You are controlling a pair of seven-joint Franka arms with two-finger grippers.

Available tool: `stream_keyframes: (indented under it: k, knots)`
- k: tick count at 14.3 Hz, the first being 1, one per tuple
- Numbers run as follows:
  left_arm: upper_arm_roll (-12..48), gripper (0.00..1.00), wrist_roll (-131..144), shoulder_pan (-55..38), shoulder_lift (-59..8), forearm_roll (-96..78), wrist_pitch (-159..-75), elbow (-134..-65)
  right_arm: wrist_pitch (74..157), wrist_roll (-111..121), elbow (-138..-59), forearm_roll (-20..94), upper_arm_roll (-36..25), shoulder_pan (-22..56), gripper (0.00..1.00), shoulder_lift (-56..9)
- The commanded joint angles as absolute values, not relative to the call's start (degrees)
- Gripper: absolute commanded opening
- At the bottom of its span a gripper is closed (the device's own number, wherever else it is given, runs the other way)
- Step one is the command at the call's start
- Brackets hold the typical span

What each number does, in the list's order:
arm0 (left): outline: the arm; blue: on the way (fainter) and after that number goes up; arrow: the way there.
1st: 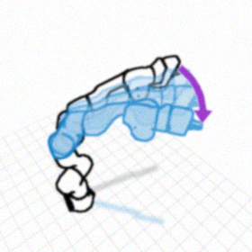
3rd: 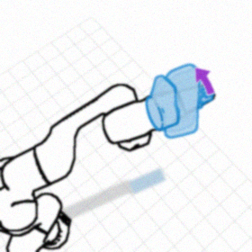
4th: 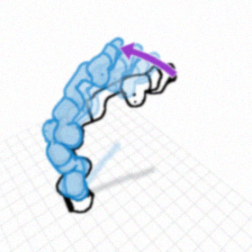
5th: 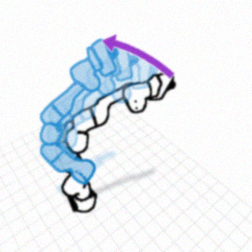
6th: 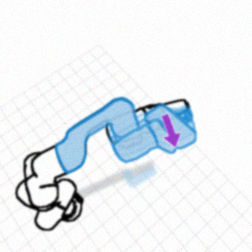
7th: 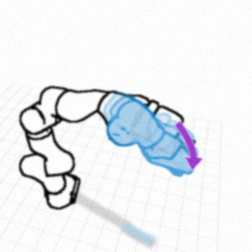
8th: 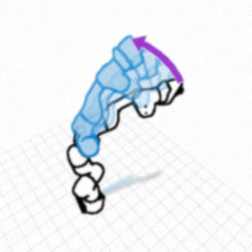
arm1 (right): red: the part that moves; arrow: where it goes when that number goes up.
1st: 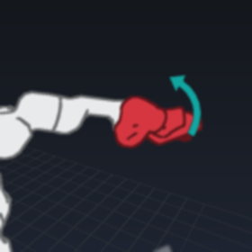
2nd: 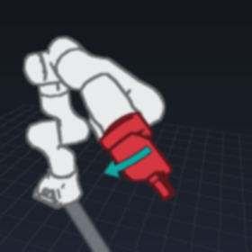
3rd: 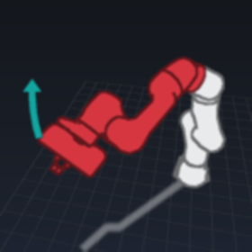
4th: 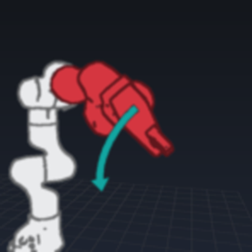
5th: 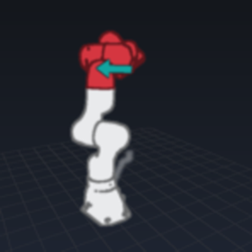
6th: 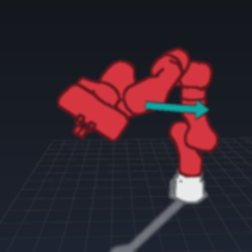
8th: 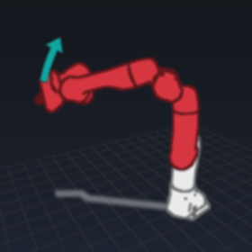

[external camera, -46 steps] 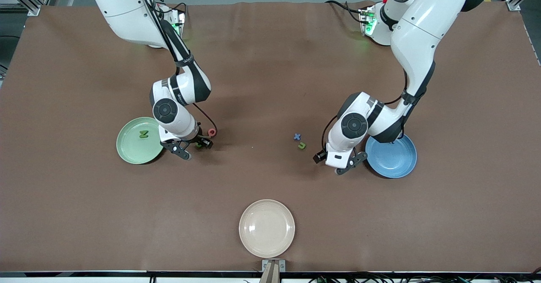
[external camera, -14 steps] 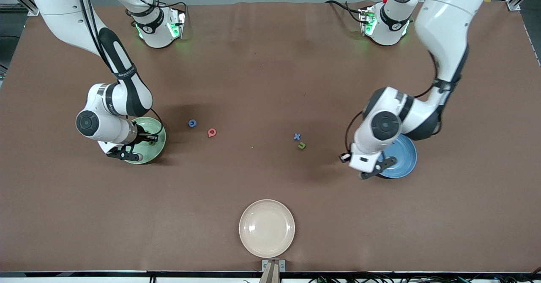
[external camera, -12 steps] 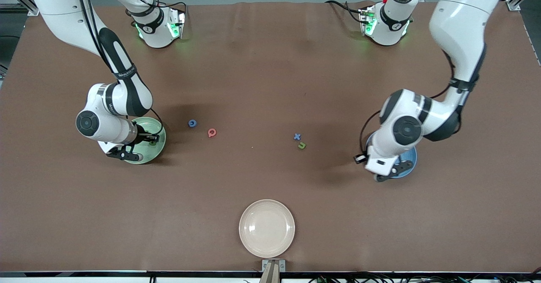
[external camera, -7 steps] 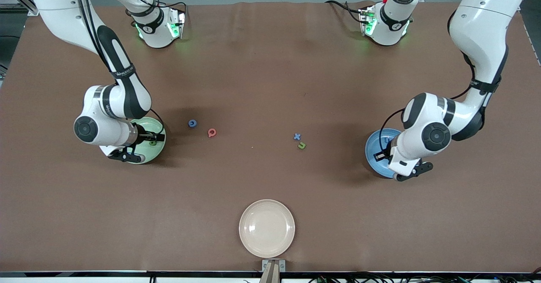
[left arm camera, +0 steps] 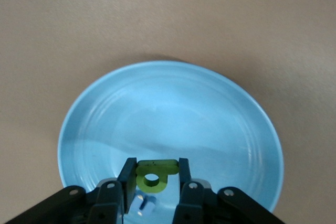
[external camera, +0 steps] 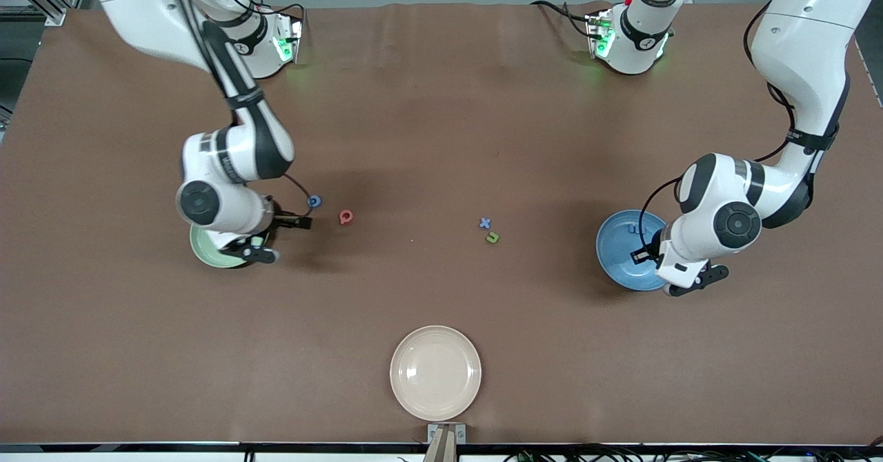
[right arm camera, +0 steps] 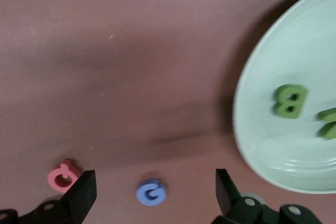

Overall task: Sort upper and lower case letters into plates
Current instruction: 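Carry b over the blue plate while the right gripper reaches blue G, then release b in the blue plate while the right gripper grasps blue G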

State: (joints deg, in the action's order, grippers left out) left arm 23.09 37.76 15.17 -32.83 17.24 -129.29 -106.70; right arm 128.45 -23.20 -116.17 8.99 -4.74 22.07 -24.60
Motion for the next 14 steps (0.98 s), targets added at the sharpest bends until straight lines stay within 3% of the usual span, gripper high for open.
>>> stream_keyframes:
  k: [1,7,10,13,14]
  knots:
    - [23.91,0.17,37.27,17.05,-33.92,19.77,-131.83,-107.40,136.46,-25.31,-124.42,8.88,-5.19,24.17,1.00,-21.63]
    - [23.91,0.17,37.27,17.75,-36.12,21.53,-134.91,-107.31,146.76,-25.31,-133.94,8.88,-5.19,26.27,1.00,-18.55]
    - [23.91,0.25,37.27,17.75,-36.12,21.53,-134.91,-107.31,150.37,-25.31,-136.66,8.88,-5.19,26.98,0.97,-18.11]
    - [23.91,0.86,35.52,17.67,-35.51,21.53,-134.39,-107.31,153.45,-25.31,-138.51,8.88,-5.19,28.04,0.90,-18.02]
    - [24.08,0.99,34.64,17.49,-34.90,21.27,-134.12,-107.31,154.15,-25.31,-138.95,8.88,-5.19,28.30,0.87,-18.02]
